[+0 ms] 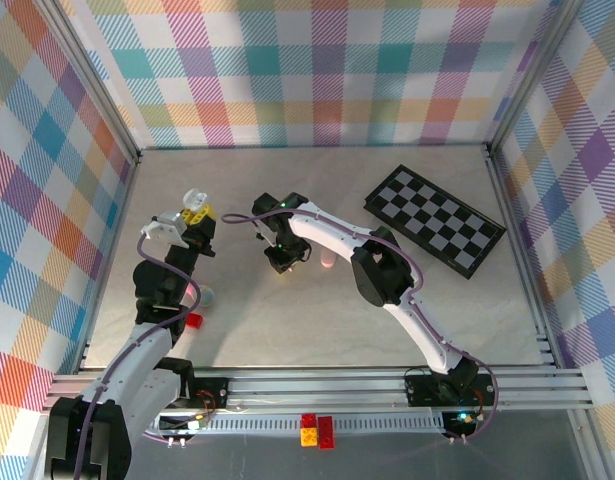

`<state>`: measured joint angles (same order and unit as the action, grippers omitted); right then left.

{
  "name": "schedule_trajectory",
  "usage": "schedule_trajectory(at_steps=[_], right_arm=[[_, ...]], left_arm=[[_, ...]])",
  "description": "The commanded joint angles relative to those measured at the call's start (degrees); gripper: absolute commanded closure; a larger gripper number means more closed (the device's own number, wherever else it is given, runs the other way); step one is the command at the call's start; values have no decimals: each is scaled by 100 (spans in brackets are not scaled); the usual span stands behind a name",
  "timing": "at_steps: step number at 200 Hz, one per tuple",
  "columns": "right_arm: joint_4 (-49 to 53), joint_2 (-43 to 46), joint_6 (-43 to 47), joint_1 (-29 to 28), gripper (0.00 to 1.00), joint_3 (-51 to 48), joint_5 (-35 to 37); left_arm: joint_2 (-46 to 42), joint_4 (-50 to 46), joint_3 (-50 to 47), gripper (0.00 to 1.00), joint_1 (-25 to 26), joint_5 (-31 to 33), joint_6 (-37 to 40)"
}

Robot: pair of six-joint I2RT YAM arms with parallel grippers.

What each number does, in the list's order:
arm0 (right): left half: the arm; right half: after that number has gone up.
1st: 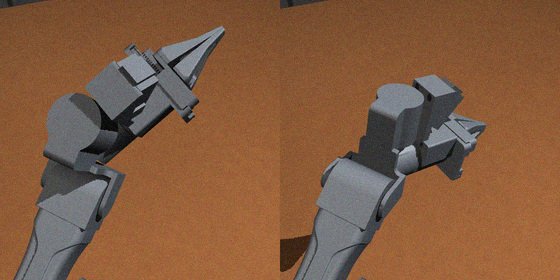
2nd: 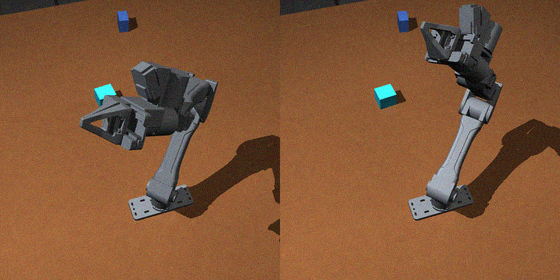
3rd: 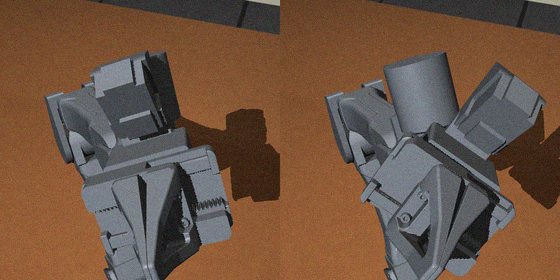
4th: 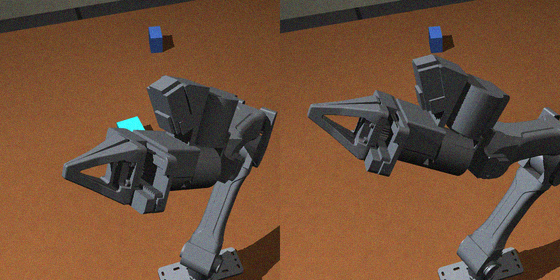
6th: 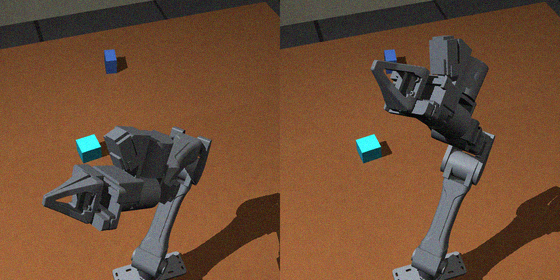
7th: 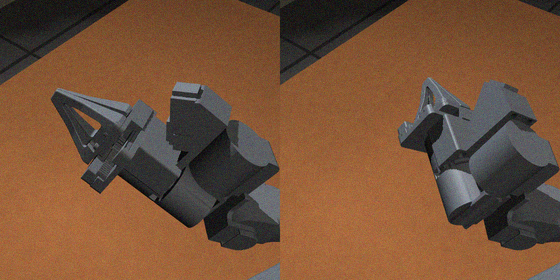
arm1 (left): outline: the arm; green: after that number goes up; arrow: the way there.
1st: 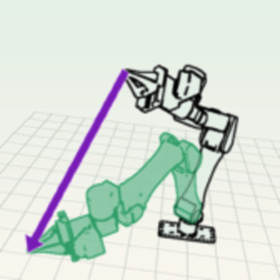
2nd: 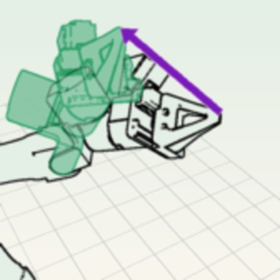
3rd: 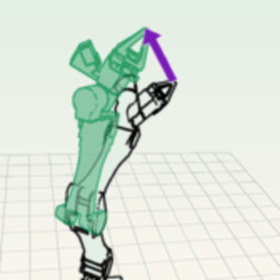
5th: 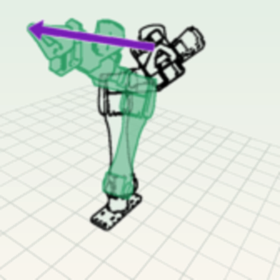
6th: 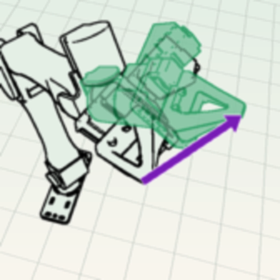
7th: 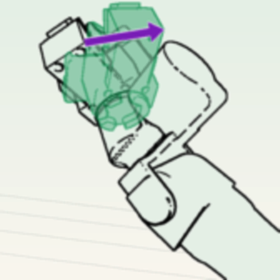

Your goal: Insert the wireless bluetooth earbuds into the charging case

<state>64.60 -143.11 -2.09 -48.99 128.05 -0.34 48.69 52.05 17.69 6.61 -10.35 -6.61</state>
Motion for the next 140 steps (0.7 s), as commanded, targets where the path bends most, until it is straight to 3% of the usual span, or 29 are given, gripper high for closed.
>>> schedule_trajectory(at_steps=[1, 62, 86, 140], right_arm=[[88, -224, -26, 45, 74, 172, -129], [-155, -59, -190, 72, 77, -58, -107], [-194, 74, -215, 92, 63, -165, -214], [-131, -57, -134, 92, 63, -22, -203]], left_arm=[[0, -33, 42, 98, -50, -123, 81], [50, -99, 85, 98, -53, -278, 91], [82, -125, 124, 97, -54, -378, 90], [133, -64, 129, 97, -54, -446, 37]])
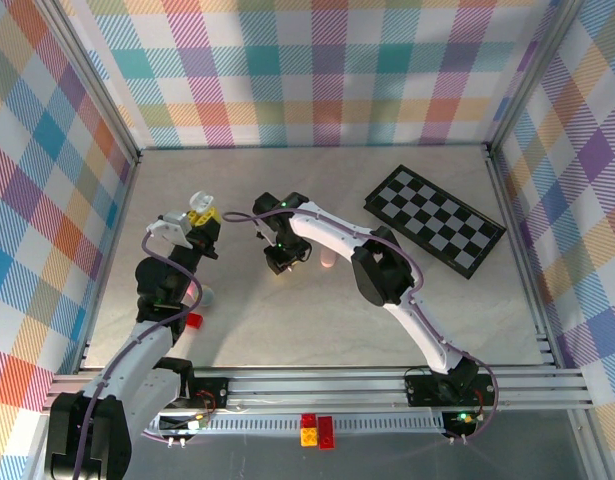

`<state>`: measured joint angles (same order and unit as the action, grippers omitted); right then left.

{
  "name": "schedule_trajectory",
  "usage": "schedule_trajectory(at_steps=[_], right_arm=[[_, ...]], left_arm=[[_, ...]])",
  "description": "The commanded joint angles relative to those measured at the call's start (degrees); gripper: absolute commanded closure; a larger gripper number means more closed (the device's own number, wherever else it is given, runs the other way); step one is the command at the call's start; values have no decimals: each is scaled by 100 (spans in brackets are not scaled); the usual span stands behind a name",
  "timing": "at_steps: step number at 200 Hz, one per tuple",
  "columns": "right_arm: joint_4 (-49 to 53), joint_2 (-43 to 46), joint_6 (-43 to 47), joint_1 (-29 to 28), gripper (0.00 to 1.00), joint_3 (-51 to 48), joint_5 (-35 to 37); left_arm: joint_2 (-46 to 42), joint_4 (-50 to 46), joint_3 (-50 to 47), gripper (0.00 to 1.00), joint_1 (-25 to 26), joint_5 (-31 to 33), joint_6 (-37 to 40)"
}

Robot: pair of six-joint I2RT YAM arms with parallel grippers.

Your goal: Insert the wireless bluetooth earbuds into the charging case

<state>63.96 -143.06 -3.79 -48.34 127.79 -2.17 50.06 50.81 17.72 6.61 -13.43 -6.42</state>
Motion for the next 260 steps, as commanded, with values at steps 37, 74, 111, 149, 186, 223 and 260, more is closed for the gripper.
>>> schedule_trajectory(at_steps=[37, 74, 111, 149, 186, 223, 260], right_arm=[[-62, -79, 64, 26, 63, 77, 101], [48, -273, 64, 26, 64, 347, 156], [75, -386, 22, 26, 70, 478, 147], [243, -442, 98, 26, 74, 510, 131], [206, -314, 48, 26, 76, 446, 105], [-494, 315, -207, 86, 77, -195, -14], [-1912, 1455, -529, 282, 77, -1716, -229]], left_arm=[[5, 78, 121, 97, -50, -140, 13], [24, 139, 111, 97, -55, -165, -1], [-4, 120, 93, 97, -54, -160, 9], [-10, 105, 109, 97, -47, -169, 26], [4, 97, 123, 97, -54, -169, 43], [39, 0, 154, 96, -54, -284, 88], [120, -30, 212, 96, -18, -453, 5]])
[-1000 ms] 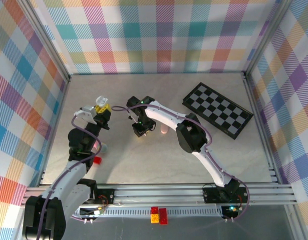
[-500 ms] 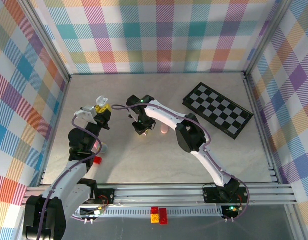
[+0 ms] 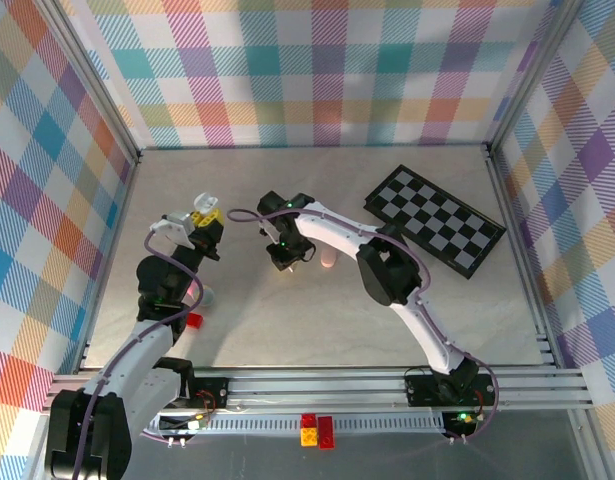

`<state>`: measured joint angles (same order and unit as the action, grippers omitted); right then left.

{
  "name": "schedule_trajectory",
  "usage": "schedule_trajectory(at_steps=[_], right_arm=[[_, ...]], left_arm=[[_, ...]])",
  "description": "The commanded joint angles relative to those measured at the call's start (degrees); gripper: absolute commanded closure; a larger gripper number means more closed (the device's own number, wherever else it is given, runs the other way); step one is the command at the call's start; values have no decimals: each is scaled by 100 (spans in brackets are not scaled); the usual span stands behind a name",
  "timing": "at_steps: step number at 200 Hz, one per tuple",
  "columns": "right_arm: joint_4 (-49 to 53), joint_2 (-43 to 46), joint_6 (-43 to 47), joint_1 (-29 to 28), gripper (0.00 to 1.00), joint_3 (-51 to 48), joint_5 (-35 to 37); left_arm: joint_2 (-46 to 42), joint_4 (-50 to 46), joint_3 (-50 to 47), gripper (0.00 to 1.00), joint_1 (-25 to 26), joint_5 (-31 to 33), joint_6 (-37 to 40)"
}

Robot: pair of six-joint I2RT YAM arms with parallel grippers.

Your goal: Insert the wireless bluetooth earbuds into the charging case

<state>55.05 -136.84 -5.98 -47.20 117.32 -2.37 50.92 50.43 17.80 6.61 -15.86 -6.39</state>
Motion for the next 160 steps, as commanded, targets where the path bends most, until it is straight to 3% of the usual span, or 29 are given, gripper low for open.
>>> schedule_trajectory(at_steps=[1, 72, 160], right_arm=[[-1061, 868, -322, 168, 77, -690, -215], [-2777, 3042, -748, 542, 78, -2933, -431], [-3311, 5171, -1076, 870, 78, -4001, -695]], left_arm=[[38, 9, 205, 96, -14, -213, 0], [420, 45, 293, 95, 786, -589, 337], [1478, 282, 763, 95, 2036, -418, 1267]])
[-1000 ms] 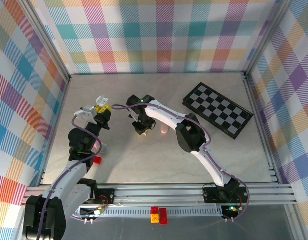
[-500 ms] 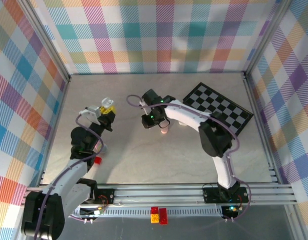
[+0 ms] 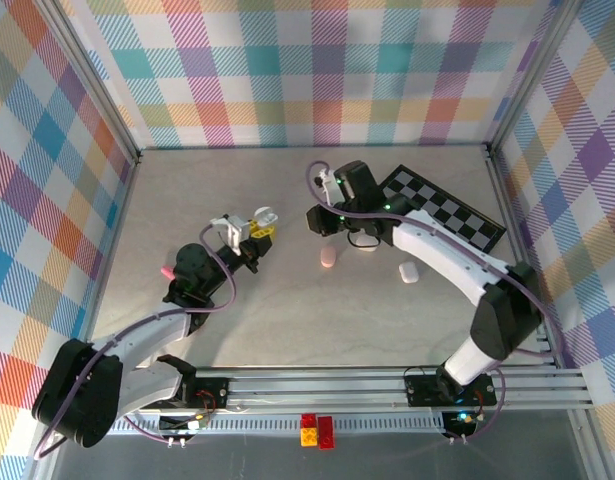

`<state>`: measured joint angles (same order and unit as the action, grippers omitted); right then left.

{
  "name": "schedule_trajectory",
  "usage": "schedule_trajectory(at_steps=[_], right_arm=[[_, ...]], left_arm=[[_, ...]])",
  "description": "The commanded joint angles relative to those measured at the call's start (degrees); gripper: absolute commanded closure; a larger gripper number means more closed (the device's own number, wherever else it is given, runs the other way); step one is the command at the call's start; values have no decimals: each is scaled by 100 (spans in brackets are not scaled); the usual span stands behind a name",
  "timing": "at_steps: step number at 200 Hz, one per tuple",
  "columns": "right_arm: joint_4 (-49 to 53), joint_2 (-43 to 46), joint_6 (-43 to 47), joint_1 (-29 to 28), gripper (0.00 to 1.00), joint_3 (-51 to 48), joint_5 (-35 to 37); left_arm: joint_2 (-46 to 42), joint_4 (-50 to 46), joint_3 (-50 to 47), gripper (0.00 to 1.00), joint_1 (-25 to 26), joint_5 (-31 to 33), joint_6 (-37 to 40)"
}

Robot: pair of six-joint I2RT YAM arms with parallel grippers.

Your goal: Insert the wireless bluetooth earbuds into the charging case

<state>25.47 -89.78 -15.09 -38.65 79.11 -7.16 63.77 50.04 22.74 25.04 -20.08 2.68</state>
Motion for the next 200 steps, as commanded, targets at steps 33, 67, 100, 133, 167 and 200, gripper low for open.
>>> schedule_trajectory(at_steps=[33, 67, 100, 133, 167, 200], right_arm=[[-607, 949, -213, 33, 78, -336, -575], [-626, 998, -235, 20, 78, -263, -963], [-747, 956, -281, 20, 78, -234, -1107], [-755, 838, -298, 25, 78, -128, -1250], [-779, 752, -297, 25, 78, -100, -1292], [-750, 692, -266, 24, 78, -60, -1375]], left_arm=[[458, 86, 534, 96, 480, -15, 721], [712, 103, 707, 96, 646, -23, 776], [868, 59, 815, 96, 751, -18, 824], [1044, -186, 990, 96, 911, 3, 938], [1164, -149, 1098, 96, 1006, 26, 954], [1206, -221, 1197, 96, 1073, 13, 1004]])
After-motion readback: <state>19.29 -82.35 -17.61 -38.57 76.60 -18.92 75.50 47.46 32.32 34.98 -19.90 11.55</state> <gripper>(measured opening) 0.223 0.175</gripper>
